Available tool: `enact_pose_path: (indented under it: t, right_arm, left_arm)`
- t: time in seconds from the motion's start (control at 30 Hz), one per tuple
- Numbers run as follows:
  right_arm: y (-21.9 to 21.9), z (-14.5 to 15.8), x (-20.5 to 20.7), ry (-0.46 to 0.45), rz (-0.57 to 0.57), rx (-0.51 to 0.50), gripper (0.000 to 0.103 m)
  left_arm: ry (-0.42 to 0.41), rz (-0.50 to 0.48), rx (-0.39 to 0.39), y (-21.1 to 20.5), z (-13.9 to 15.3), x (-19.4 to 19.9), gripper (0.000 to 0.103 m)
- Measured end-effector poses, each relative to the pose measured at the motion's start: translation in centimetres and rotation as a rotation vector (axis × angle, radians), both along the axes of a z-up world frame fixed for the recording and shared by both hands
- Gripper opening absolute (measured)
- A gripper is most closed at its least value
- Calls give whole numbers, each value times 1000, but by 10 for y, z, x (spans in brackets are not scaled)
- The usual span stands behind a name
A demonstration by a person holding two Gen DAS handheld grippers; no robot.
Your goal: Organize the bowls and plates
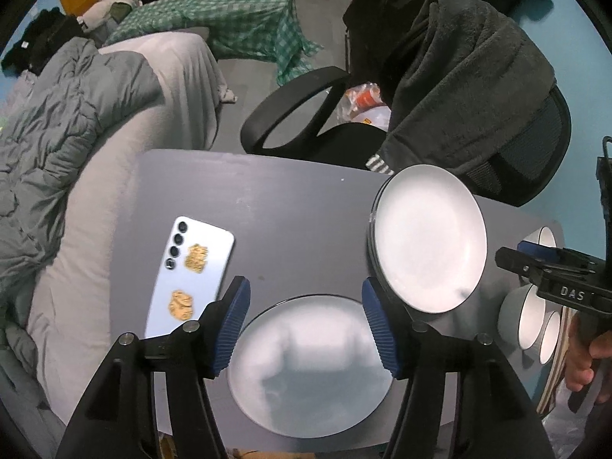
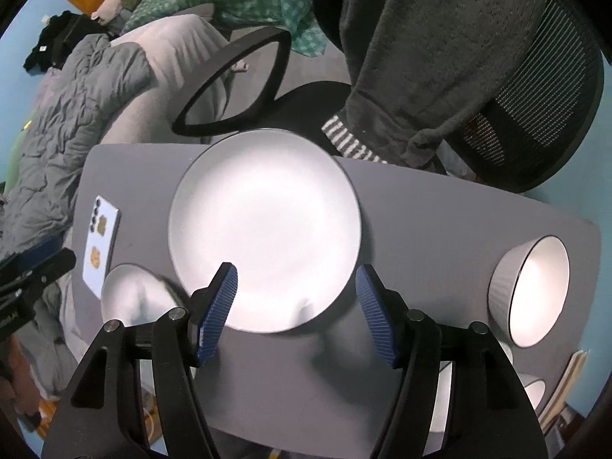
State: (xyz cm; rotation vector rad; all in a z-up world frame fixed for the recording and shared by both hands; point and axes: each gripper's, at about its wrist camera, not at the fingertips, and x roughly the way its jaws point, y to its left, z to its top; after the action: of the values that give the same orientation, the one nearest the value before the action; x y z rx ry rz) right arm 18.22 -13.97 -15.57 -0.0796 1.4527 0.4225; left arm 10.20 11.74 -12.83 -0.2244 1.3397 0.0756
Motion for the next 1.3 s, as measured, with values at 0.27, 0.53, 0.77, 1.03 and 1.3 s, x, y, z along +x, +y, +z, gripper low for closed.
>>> enact_pose_path:
  t: [0.27,0.53,0.77,1.03,1.3]
  right_arm:
    - [17,8,-27,9,22,31,65]
    - [34,-8,-53,56,46,47,65]
    - [47,-29,-71,101,61,84,65]
    - [59,-52,-86,159,78,127,65]
    - [73,-78,-94,181,118,111,64]
  left_arm:
    - [8,-32,20,17,-8,-23,66]
    - [52,-32,11,36,-38,-45,67]
    - [86,4,-49,49,-64,-58,67]
    - [116,12,-76,58,-93,-58,67]
    - [133,3,-96,61,-108,-57,67]
